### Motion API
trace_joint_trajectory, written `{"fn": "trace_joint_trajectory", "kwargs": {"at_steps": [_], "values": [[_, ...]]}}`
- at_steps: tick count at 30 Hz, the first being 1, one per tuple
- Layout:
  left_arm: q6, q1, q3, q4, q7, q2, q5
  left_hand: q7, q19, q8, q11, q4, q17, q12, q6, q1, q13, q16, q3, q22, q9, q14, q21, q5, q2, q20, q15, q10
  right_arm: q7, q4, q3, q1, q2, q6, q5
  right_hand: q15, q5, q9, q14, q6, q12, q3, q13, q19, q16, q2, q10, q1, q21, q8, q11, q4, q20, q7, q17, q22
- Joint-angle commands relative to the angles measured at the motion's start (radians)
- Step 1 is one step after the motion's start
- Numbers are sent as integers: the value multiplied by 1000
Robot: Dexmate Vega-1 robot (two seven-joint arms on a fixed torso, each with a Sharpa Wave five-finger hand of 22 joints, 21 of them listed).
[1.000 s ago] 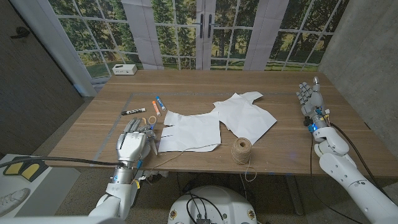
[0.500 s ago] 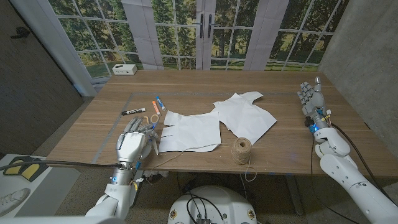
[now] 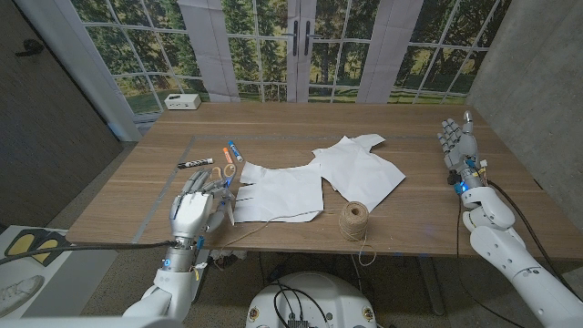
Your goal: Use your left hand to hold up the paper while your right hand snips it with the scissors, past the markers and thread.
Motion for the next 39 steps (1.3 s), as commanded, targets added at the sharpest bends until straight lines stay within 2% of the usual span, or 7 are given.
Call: {"fn": "trace_joint_trajectory", "kwargs": {"at_steps": [1, 9, 17, 22, 28, 33, 39], "values": [[-147, 27, -89, 21, 5, -94, 38, 158, 13, 9, -4, -1, 0, -1, 166, -2, -1, -1, 9, 2, 0, 5, 0, 5, -6, -120, -175, 11, -16, -38, 16, -22, -15, -1, -5, -6, -6, 3, -7, 2, -3, -2, 3, 2, 2, 6, 3, -2, -3, 0, -1, -6, 2, -5, 3, 4], [-251, 33, -134, 28, 5, -154, 81, 156, 14, 12, -4, -3, 0, -1, 170, -3, -1, -1, 15, 1, -8, 7, -1, 6, -10, -123, -176, 15, -16, -78, 34, -47, -22, 12, -4, -8, -7, 3, -6, 2, -3, -2, 3, 2, 2, 6, 3, -2, -3, 0, 0, -6, 2, -6, 3, 4], [-406, 29, -204, 51, 5, -252, 151, 154, 15, 16, -4, -4, 0, -2, 168, -4, -1, -2, 23, 1, -16, 10, -1, 9, -14, -125, -176, 19, -23, -132, 48, -80, -30, 33, -22, -7, -7, 3, -6, 3, -2, -2, 3, 3, 2, 7, 4, -2, -3, 0, 0, -6, 1, -6, 3, 4], [-504, 10, -233, 78, 5, -305, 173, 149, 16, 17, -4, -5, 0, -2, 172, -4, -1, -1, 28, 1, -23, 13, -1, 10, -17, -129, -177, 20, -35, -162, 31, -85, -28, 41, -56, -7, -7, 3, -6, 3, -2, -2, 3, 2, 2, 7, 3, -2, -3, 0, -1, -6, 2, -5, 3, 4], [-586, -11, -253, 115, 5, -338, 171, 146, 15, 21, -4, -5, 0, -3, 171, -6, -2, -2, 33, 1, -26, 14, -1, 11, -20, -129, -177, 20, -25, -156, 4, -70, -18, 38, -63, -4, -7, 3, -5, 3, -2, -1, 3, 2, 3, 8, 3, -2, -3, 0, 3, -6, 3, -5, 3, 4], [-669, -22, -292, 150, 5, -396, 174, 143, 14, 21, -4, -5, 0, -4, 173, -7, -2, -2, 36, 1, -31, 13, -2, 12, -23, -130, -177, 21, -19, -142, -12, -55, -9, 34, -61, -2, -7, 3, -5, 3, -2, -1, 3, 1, 2, 9, 3, -2, -4, 0, 2, -6, 4, -4, 3, 4], [-723, -36, -296, 166, 5, -407, 133, 143, 15, 25, -4, -4, 0, -4, 174, -8, -2, -3, 40, 1, -33, 12, -2, 13, -24, -133, -178, 22, -15, -132, -29, -45, 1, 41, -65, 2, -7, 3, -6, 3, -2, 0, 3, 1, 2, 12, 3, -2, -4, 0, 2, -6, 4, -4, 3, 5]]}}
